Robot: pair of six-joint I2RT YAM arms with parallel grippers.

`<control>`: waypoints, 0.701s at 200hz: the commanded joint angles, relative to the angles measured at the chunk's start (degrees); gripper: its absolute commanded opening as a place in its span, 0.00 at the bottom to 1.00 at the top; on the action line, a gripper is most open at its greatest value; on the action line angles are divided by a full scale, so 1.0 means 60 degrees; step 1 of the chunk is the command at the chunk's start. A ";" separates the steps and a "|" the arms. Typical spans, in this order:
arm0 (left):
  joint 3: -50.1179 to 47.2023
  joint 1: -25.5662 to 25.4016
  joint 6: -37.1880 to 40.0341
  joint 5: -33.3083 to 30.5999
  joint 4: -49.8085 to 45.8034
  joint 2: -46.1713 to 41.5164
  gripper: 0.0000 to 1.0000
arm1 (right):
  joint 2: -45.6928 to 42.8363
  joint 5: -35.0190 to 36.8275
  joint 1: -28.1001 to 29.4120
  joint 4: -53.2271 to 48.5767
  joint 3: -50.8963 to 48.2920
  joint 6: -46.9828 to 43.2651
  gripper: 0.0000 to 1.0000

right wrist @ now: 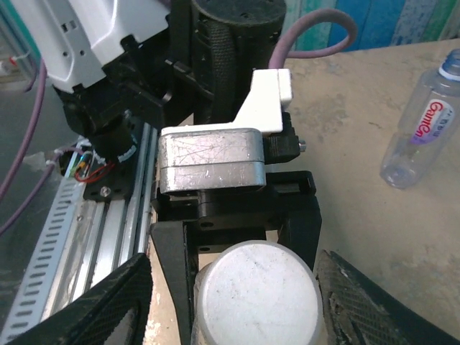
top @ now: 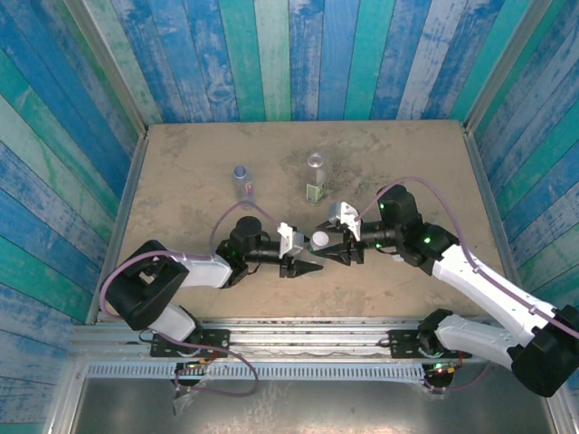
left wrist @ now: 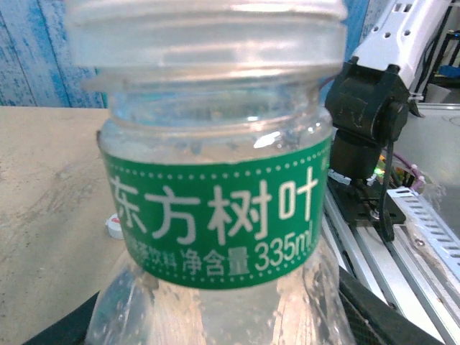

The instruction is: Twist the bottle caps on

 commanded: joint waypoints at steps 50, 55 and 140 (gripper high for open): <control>0.0088 -0.0005 0.0209 0.0461 -0.0050 -0.0574 0.53 | 0.0464 -0.0678 0.0005 -0.1209 0.0614 -0.0648 0.43; 0.0088 -0.0005 0.0203 0.0435 -0.0048 -0.0556 0.53 | 0.0462 -0.0677 0.0005 -0.1175 0.0610 -0.0617 0.42; 0.0552 -0.0363 0.0155 -0.3976 -0.0171 -0.0297 0.51 | 0.0847 0.2918 0.0040 0.0546 0.0344 0.3174 0.34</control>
